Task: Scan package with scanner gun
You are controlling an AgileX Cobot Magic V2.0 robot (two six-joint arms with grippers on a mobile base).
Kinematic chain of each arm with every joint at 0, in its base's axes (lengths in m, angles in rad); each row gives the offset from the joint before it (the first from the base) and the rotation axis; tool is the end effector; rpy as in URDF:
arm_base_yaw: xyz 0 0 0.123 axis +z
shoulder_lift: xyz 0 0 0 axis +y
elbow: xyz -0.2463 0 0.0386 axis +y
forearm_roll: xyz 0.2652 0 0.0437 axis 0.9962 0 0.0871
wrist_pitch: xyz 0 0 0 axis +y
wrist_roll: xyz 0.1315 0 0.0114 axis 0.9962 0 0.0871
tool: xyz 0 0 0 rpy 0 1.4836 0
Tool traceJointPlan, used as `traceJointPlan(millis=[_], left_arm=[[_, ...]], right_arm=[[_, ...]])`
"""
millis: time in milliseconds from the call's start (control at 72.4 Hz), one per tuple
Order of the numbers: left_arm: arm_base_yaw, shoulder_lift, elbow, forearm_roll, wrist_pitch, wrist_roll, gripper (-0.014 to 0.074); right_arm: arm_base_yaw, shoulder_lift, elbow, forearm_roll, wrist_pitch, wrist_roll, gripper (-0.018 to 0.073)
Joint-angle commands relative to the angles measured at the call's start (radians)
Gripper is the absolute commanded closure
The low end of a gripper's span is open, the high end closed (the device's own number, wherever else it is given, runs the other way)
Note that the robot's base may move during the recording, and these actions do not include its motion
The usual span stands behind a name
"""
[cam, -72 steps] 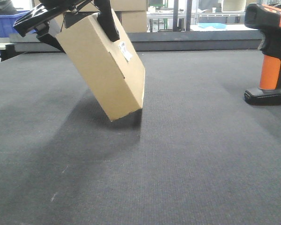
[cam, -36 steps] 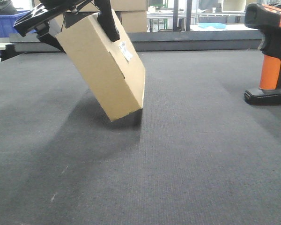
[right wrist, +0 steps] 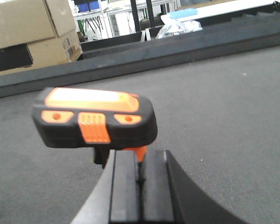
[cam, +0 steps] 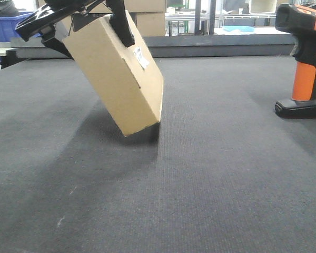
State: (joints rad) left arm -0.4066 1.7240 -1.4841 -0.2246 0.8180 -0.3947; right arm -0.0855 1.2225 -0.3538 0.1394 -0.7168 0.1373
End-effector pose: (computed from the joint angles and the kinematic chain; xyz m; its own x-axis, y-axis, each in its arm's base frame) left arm 0.3759 -0.1853 0.2334 -0.8894 -0.1782 -0.4210 0.0135 0.9103 -0.4138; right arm 0.2859 -0.0366 0.1842 -0.0249 0.2423 -0.9699 0.1873 0.9541 0.2336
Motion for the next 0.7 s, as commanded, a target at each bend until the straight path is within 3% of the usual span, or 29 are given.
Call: traceJointPlan(millis=[0,138,221,415,511,691], left_arm=[[-0.007,-0.009,-0.003,-0.006,-0.021,0.001,0.0708],[-0.007,-0.009,-0.003,-0.006,-0.021,0.001,0.0708],[-0.007,-0.009,-0.003,-0.006,-0.023,0.001,0.0708],[-0.007,-0.009,-0.003,-0.006,-0.023,0.001,0.0708],[-0.007,-0.009,-0.003,-0.006,-0.023,0.001,0.0708],[-0.007,-0.009,-0.003,-0.006,-0.023,0.001,0.0708]], right_arm=[[0.001,0.067,-0.003,-0.029,-0.109,0.012,0.0721],[0.001,0.170,-0.005,-0.094,-0.185,0.041,0.0713],[0.001,0.227,-0.005,-0.094,-0.218,0.123,0.0625],[0.001,0.356,-0.005,-0.107,-0.336,0.197,0.0153],[0.001,0.408,-0.007,-0.128,-0.415,0.197,-0.0012],[0.001,0.485,-0.051,-0.150,-0.422,0.197,-0.0001]])
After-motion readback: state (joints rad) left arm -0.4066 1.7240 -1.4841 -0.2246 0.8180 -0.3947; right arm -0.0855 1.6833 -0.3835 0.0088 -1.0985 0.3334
